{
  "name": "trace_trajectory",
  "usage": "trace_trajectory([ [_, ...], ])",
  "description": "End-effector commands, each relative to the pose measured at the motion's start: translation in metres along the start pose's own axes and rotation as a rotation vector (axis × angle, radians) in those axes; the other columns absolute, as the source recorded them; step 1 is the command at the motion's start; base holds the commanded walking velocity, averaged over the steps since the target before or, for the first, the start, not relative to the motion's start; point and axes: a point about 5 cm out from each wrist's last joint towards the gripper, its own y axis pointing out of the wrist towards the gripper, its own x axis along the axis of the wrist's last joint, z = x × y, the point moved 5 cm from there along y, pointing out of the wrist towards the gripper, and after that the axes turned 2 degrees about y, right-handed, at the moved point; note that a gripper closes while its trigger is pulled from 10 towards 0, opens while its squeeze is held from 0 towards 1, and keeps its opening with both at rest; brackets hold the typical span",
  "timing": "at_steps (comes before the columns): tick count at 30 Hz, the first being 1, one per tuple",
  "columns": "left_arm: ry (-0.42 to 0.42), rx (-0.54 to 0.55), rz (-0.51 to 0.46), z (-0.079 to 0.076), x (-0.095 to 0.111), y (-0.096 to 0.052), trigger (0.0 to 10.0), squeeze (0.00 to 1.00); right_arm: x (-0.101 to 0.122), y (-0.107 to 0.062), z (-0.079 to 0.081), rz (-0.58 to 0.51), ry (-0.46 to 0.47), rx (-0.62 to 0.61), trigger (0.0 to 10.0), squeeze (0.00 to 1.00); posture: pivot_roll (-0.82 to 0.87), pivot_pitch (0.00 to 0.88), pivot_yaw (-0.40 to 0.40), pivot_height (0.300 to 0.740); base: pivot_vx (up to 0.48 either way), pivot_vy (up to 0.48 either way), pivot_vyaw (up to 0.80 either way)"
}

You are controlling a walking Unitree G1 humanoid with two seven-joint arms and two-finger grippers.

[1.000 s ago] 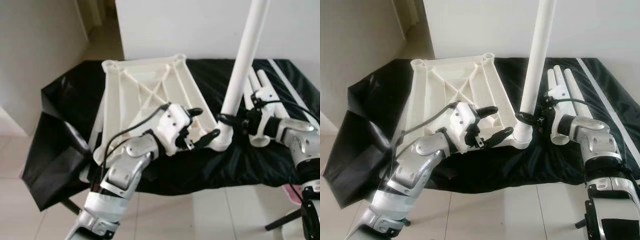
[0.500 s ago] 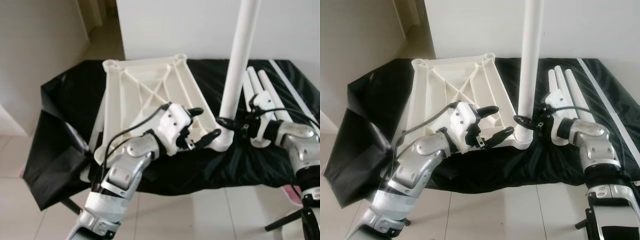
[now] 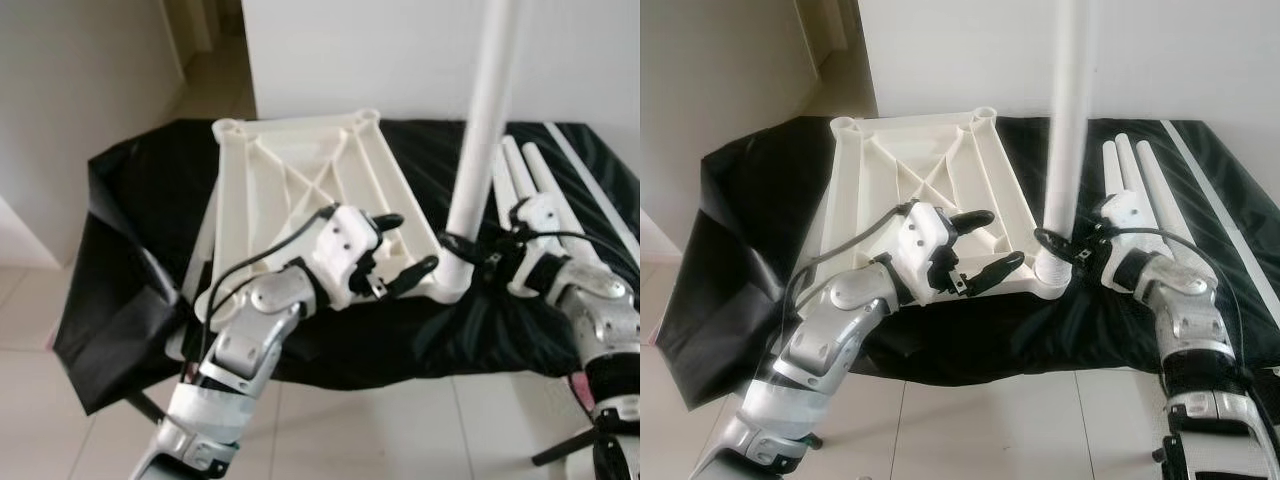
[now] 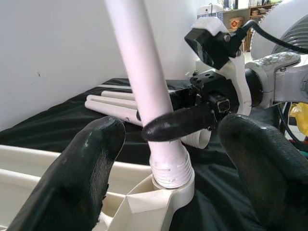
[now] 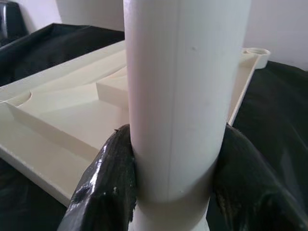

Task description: Building children table

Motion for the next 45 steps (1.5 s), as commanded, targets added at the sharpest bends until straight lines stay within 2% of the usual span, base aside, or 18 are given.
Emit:
trace_trajectory([
  [1, 0.014, 0.011, -0.003, 0.002, 0.003, 0.0, 10.0, 0.0, 0.006, -0.001, -0.003, -0.01, 0.005, -0.035, 10.0, 0.0, -0.09, 0.061, 0.039, 0.74, 0.0, 0.0, 0.0],
  [3, 0.014, 0.011, -0.003, 0.002, 0.003, 0.0, 10.0, 0.0, 0.013, 0.0, -0.004, -0.007, -0.006, -0.053, 10.0, 0.0, -0.09, 0.059, 0.039, 0.74, 0.0, 0.0, 0.0],
  [7, 0.011, 0.017, -0.013, 0.001, 0.005, 0.001, 10.0, 0.0, 0.053, 0.01, -0.004, -0.006, -0.023, -0.101, 10.0, 0.0, -0.09, 0.059, 0.032, 0.74, 0.0, 0.0, 0.0],
  [13, 0.011, 0.017, -0.015, 0.0, 0.006, 0.002, 10.0, 0.0, 0.064, 0.011, -0.008, -0.004, 0.001, -0.14, 10.0, 0.0, -0.09, 0.058, 0.028, 0.74, 0.0, 0.0, 0.0],
  [14, 0.008, 0.017, -0.018, -0.001, 0.006, 0.002, 10.0, 0.0, 0.077, 0.011, -0.017, -0.019, 0.051, -0.184, 10.0, 0.0, -0.09, 0.056, 0.025, 0.74, 0.0, 0.0, 0.0],
  [17, 0.006, 0.018, -0.021, -0.001, 0.006, 0.002, 10.0, 0.0, 0.086, 0.011, -0.028, -0.018, 0.107, -0.266, 10.0, 0.0, -0.09, 0.056, 0.024, 0.74, 0.0, 0.0, 0.0],
  [22, 0.004, 0.022, -0.024, -0.001, 0.007, 0.003, 10.0, 0.0, 0.087, 0.011, -0.041, 0.028, 0.144, -0.35, 10.0, 0.0, -0.09, 0.052, 0.017, 0.74, 0.0, 0.0, 0.0],
  [24, 0.003, 0.024, -0.025, -0.001, 0.007, 0.004, 10.0, 0.0, 0.082, 0.008, -0.056, 0.104, 0.139, -0.489, 10.0, 0.0, -0.09, 0.052, 0.015, 0.74, 0.0, 0.0, 0.0],
  [30, 0.001, 0.024, -0.027, -0.002, 0.007, 0.004, 10.0, 0.0, 0.075, 0.006, -0.065, 0.193, 0.144, -0.581, 10.0, 0.0, -0.09, 0.05, 0.01, 0.74, 0.0, 0.0, 0.0],
  [32, -0.004, 0.022, -0.033, -0.005, 0.007, 0.006, 10.0, 0.0, 0.059, 0.002, -0.075, 0.334, 0.165, -0.676, 10.0, 0.0, -0.09, 0.046, 0.007, 0.74, 0.0, 0.0, 0.0],
  [34, -0.004, 0.022, -0.033, -0.005, 0.007, 0.006, 10.0, 0.0, 0.059, 0.002, -0.075, 0.334, 0.165, -0.676, 10.0, 0.0, -0.09, 0.046, 0.007, 0.74, 0.0, 0.0, 0.0],
  [37, -0.008, 0.016, -0.038, -0.008, 0.007, 0.008, 10.0, 0.0, 0.048, -0.002, -0.083, 0.493, 0.118, -0.759, 10.0, 0.0, -0.1, 0.04, 0.001, 0.74, 0.0, 0.0, 0.0],
  [40, -0.008, 0.016, -0.038, -0.008, 0.007, 0.009, 10.0, 0.0, 0.048, 0.0, -0.083, 0.511, 0.113, -0.768, 10.0, 0.0, -0.1, 0.035, -0.003, 0.74, 0.0, 0.0, 0.0],
  [45, -0.011, 0.015, -0.042, -0.01, 0.006, 0.009, 10.0, 0.0, 0.039, 0.011, -0.078, 0.578, 0.126, -0.774, 10.0, 0.0, -0.1, 0.026, -0.007, 0.74, 0.0, 0.0, 0.0],
])
